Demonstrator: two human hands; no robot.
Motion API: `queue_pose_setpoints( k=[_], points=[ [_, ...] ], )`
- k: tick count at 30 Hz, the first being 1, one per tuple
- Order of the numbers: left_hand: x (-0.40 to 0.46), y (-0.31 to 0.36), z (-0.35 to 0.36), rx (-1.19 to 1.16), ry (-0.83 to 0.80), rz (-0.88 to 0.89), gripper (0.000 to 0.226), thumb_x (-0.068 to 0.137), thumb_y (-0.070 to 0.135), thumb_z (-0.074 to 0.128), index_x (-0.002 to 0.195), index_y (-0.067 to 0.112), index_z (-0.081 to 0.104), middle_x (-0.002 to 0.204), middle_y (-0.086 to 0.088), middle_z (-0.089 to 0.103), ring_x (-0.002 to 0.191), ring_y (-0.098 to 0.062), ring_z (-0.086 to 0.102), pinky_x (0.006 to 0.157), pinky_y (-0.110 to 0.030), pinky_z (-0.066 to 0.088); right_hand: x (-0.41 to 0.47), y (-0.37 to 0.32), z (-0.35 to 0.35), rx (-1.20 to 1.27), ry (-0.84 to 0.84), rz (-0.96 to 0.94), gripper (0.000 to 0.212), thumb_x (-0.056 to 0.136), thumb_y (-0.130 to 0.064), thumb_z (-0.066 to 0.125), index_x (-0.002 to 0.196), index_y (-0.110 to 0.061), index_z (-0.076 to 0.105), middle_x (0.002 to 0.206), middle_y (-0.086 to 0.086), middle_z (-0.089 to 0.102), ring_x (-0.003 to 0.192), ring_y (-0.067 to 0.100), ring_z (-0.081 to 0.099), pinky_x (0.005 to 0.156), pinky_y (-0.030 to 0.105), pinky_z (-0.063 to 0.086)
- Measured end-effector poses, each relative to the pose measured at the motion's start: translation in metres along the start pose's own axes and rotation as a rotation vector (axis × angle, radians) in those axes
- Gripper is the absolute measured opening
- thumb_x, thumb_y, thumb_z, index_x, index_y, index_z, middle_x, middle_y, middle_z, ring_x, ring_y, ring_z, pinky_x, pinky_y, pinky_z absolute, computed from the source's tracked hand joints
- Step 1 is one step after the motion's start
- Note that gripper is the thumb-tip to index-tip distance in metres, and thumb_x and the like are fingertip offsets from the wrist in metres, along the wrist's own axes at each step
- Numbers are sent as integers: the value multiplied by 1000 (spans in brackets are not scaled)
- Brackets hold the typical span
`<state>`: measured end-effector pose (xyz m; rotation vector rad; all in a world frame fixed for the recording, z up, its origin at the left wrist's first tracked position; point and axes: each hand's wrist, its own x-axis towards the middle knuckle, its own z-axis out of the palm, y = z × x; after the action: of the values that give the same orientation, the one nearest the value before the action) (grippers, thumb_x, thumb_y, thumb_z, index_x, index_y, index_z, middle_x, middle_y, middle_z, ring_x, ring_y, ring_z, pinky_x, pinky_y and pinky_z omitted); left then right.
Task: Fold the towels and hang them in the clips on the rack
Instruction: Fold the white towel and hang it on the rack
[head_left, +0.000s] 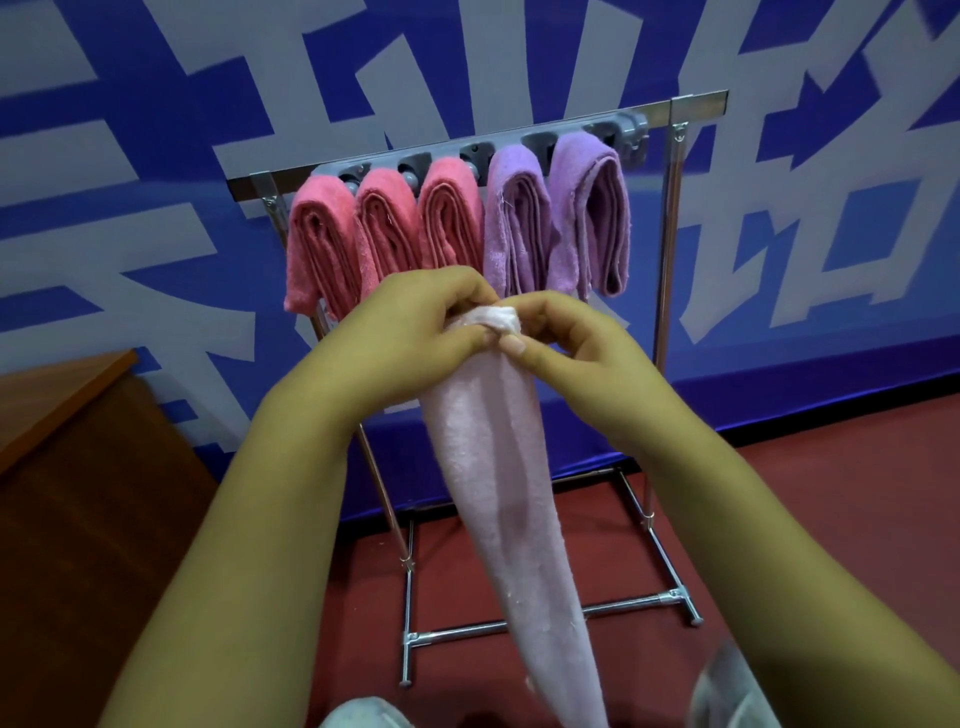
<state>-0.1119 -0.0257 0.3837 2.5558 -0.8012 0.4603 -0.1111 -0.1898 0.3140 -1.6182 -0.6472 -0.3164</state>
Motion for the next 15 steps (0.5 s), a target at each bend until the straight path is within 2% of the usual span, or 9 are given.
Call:
queue_pose_setpoints(
  k=[2,4,6,9,11,15],
  points=[
    [2,0,-2,-12,0,-3,13,85,21,65,97,21,68,90,5,68,85,-10,61,75,-30,48,-4,15,0,196,-50,104,36,85,-17,63,119,-19,52,90,7,60,92,18,58,90,34,49],
    [3,0,-6,-54,-4,-6,12,86,20,64,97,21,69,92,6,69,86,-7,62,76,-24,49,-9,35,-1,357,-105,213,46,82,-16,62,124,-12,44,85,7,55,89,19,55,87,31,48],
    [3,1,-12,-94,-19,3,10,86,21,64,95,23,68,92,11,68,85,1,61,71,-9,45,-15,55,1,392,-168,297,37,83,-14,60,117,-8,48,90,7,58,90,17,58,87,31,49],
    [2,4,-22,-136,-40,2,11,86,21,63,93,29,66,90,18,66,85,9,59,69,-3,43,-25,81,6,440,-227,399,12,89,-9,58,100,-5,55,92,-1,62,82,7,62,80,26,52],
    [2,5,-29,-156,-48,0,14,86,19,63,93,31,66,88,20,65,85,11,58,68,-3,43,-28,91,10,449,-233,423,11,88,-7,60,97,-4,55,89,-1,61,78,5,62,77,22,50],
    [4,5,-41,-178,-53,-8,19,86,20,63,90,39,65,88,24,66,87,7,60,68,-7,46,-32,98,16,356,-297,396,25,76,-6,65,96,-3,50,90,1,65,87,15,61,83,32,49]
  ],
)
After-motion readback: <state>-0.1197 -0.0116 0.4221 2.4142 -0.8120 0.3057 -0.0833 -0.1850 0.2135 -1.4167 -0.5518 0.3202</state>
